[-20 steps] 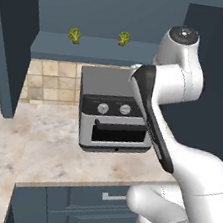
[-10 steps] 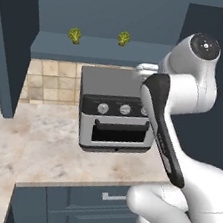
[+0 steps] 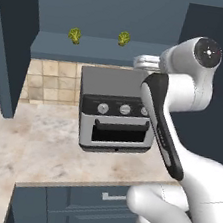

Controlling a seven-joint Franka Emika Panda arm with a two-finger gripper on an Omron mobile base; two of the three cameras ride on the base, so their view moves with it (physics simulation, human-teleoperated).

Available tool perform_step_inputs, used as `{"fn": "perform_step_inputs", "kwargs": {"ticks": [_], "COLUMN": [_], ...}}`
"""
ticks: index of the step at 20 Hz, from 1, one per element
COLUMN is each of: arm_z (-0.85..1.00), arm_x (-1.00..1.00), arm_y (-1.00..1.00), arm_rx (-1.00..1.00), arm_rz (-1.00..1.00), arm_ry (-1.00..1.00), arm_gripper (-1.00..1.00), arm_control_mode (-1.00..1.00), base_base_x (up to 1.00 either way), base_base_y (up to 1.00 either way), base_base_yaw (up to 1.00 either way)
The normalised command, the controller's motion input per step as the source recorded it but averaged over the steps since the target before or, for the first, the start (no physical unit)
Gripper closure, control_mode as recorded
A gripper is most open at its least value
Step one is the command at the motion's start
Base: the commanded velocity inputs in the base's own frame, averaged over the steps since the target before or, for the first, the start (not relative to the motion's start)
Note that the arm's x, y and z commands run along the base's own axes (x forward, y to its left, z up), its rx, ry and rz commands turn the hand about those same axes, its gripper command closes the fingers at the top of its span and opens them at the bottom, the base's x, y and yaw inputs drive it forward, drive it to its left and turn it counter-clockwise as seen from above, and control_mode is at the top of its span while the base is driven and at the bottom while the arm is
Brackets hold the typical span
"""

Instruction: Pick the broccolis from the cabinet and place them in one bowl. Pick the cucumber from the sink and place it in the other bowl.

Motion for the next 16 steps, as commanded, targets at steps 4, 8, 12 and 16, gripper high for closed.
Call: {"fn": "perform_step_inputs", "kwargs": {"ticks": [4, 8, 12, 16], "arm_z": [0.45, 0.02, -0.26, -0.42], "arm_x": [0.18, 0.28, 0.28, 0.18], "arm_y": [0.0, 0.07, 0.2, 0.23], "arm_rx": [0.0, 0.0, 0.0, 0.0], "arm_rz": [0.0, 0.0, 0.0, 0.0], "arm_ry": [0.03, 0.01, 0.0, 0.0], "arm_gripper": [-1.0, -1.0, -1.0, -1.0], "arm_control_mode": [-1.0, -1.0, -1.0, -1.0], "base_base_x": [0.0, 0.0, 0.0, 0.0], "base_base_y": [0.0, 0.0, 0.0, 0.0], "base_base_yaw": [0.0, 0.0, 0.0, 0.0]}}
